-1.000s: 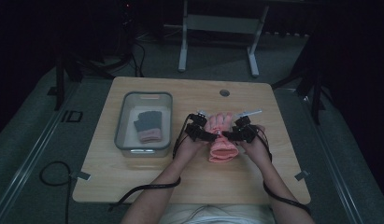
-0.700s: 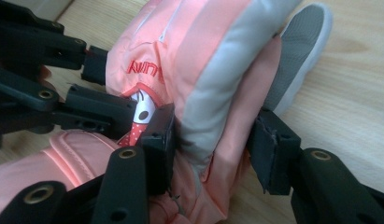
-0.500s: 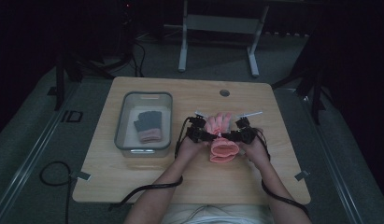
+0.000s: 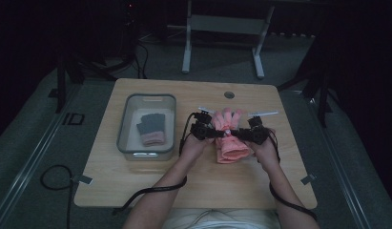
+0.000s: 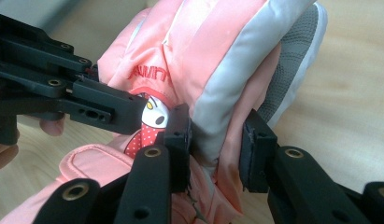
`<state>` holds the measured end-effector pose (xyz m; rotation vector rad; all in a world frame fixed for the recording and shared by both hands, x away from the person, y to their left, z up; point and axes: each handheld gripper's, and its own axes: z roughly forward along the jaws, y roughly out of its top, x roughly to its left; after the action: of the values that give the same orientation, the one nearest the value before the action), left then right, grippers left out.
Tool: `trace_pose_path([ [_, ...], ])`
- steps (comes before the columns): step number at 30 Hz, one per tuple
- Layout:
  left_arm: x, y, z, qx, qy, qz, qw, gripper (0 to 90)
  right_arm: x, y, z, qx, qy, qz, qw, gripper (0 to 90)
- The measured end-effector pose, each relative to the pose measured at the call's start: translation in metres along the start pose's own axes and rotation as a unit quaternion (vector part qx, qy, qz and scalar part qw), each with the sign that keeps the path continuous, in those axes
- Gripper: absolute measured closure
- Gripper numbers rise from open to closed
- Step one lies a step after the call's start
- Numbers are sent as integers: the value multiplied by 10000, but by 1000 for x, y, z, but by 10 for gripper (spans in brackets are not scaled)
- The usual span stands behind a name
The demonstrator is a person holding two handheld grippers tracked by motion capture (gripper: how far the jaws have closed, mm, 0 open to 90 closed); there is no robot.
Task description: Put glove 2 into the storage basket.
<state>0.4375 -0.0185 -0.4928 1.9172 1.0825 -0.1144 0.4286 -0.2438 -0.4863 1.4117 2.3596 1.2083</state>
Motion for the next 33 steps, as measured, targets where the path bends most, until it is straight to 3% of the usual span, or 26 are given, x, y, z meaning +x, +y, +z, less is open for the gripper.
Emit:
trace_pose_path([
  [4,-7,10,-16,-106,28,119,9999,766,7,10,-10,-163,35,-62,9998,685],
  [5,-11,18,-30,-174,62,224,9996,766,16,21,-18,-300,46,-157,9994,685],
  [8,-13,23,-41,-244,79,246,9994,766,22,28,-23,-370,71,-204,9991,685],
  [12,-14,32,-67,-376,178,327,9986,766,41,48,-29,-511,104,-335,9981,684],
  [14,-13,34,-73,-386,200,333,9985,766,45,52,-29,-530,98,-363,9979,684],
  [19,-12,41,-105,-517,362,393,9972,766,67,75,-29,-617,207,-523,9965,684],
  [21,-12,41,-105,-517,362,393,9972,765,71,79,-29,-619,212,-547,9964,684],
  [22,-10,43,-119,-601,447,368,9965,766,79,86,-28,-621,198,-649,9958,684],
  [26,-9,44,-133,-627,547,380,9958,766,88,95,-27,-641,290,-693,9951,684],
  [33,4,41,-168,-687,804,351,9938,765,118,114,-11,-622,423,-865,9934,684],
])
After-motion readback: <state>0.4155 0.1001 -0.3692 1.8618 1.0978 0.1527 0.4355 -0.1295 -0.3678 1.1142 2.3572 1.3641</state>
